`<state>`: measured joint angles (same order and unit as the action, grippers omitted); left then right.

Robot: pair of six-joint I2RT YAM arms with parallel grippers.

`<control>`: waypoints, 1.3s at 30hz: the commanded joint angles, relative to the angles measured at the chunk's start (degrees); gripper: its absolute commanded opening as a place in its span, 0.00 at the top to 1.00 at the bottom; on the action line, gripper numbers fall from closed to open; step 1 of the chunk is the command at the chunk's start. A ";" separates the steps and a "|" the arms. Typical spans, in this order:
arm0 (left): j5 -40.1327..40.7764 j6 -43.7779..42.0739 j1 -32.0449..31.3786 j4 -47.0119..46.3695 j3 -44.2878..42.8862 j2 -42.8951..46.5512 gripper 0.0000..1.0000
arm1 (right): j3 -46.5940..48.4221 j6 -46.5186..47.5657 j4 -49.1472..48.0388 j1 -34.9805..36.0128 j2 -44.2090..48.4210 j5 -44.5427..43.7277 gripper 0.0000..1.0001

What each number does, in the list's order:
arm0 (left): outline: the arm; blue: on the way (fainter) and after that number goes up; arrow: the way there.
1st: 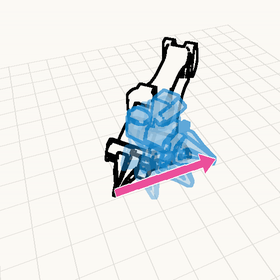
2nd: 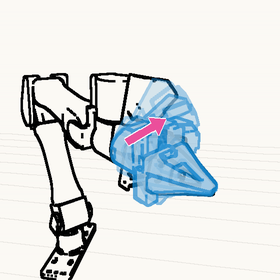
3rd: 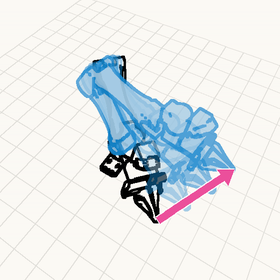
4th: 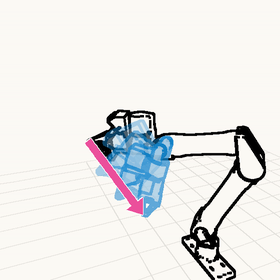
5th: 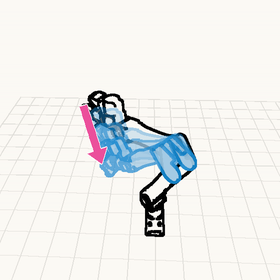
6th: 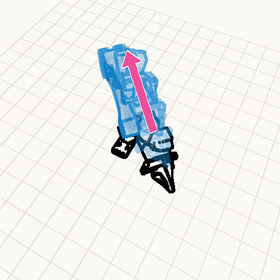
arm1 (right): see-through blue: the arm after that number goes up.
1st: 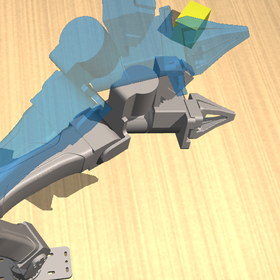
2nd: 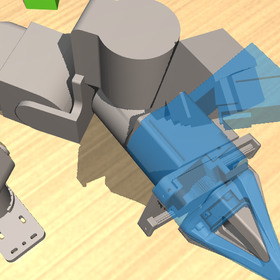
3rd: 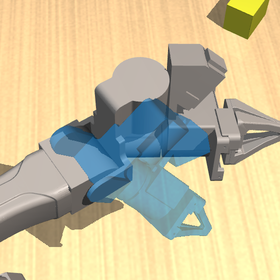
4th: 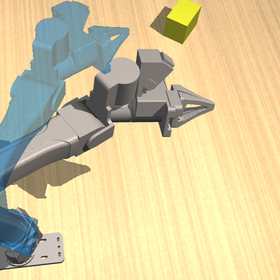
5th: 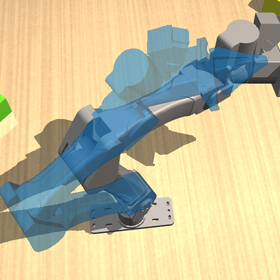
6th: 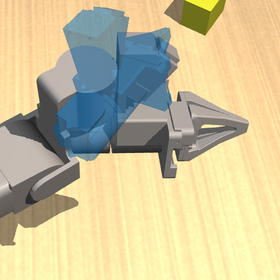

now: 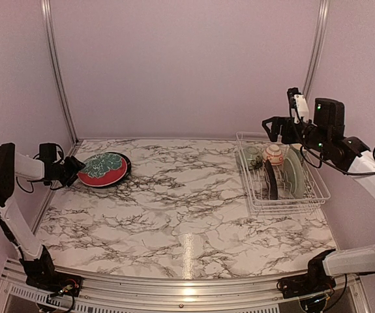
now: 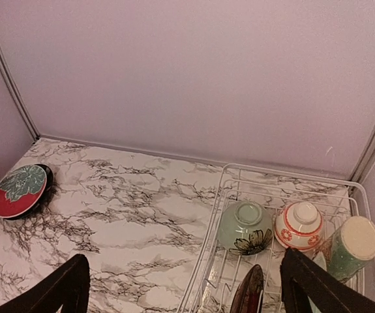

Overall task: Unload the mixed dishes from the dish rack
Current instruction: Place the plate on the plate, then grab the plate from the dish rack.

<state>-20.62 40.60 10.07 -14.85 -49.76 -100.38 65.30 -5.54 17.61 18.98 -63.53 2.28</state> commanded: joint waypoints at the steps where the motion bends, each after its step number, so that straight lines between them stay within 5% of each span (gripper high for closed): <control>1: 5.53 -4.36 -0.62 7.25 -1.88 3.58 0.30 | 0.07 0.03 -1.05 -0.24 -0.43 0.55 0.02; 8: 7.34 -5.19 -2.26 10.53 -3.72 4.60 0.25 | 0.98 -0.21 1.31 -0.19 -1.66 -0.96 0.01; 23: 13.66 -7.76 -9.63 13.97 -4.30 20.16 0.08 | 10.28 -2.27 28.25 -2.07 -10.64 -23.39 0.02; 30: 8.54 -11.75 -12.21 16.37 -7.38 21.32 0.01 | 9.76 -3.25 31.65 -10.76 -11.23 -19.44 0.03; 39: 4.66 -14.23 -13.91 15.76 -6.93 22.27 0.01 | 7.03 -3.02 29.78 -14.31 -15.93 -12.60 0.23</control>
<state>-13.23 28.34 -3.40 -1.17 -56.05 -79.44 72.99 -7.97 47.64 4.86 -77.62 -13.39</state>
